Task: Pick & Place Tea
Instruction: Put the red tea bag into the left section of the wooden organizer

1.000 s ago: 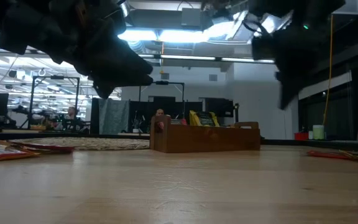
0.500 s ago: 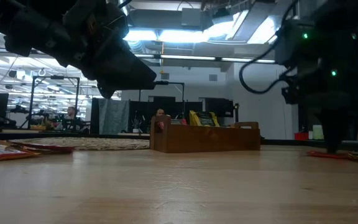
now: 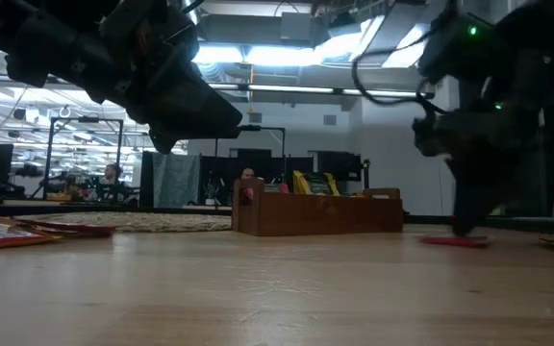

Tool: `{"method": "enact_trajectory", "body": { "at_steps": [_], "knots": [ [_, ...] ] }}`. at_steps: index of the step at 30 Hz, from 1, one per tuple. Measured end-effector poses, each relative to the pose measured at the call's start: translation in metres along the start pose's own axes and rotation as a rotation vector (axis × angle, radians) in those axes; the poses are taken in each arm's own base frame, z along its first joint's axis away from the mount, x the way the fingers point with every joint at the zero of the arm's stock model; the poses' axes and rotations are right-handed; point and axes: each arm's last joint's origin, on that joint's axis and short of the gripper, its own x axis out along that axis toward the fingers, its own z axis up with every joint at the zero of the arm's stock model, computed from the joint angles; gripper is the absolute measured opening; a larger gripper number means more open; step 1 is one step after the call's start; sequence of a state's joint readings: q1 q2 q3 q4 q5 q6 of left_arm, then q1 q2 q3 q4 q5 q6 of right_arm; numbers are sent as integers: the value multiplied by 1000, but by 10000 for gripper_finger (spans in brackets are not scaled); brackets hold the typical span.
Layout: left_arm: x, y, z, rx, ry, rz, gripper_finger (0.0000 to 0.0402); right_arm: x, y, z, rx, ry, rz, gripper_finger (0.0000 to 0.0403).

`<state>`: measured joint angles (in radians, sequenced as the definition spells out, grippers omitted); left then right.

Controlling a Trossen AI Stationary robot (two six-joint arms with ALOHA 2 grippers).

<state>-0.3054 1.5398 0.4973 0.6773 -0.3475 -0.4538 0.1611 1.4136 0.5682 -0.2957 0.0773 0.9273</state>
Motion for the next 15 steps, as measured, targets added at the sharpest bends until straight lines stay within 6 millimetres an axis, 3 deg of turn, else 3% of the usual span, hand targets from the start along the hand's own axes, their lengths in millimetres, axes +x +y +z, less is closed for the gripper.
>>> {"method": "enact_trajectory", "body": {
  "at_steps": [9,15],
  "knots": [
    [0,1,0,-7,-12,22,110,20,30,11,-135,-151,245,9],
    [0,0,1,-9,-15,21,113,19,40,17,-201,-107,213,9]
  ]
}}
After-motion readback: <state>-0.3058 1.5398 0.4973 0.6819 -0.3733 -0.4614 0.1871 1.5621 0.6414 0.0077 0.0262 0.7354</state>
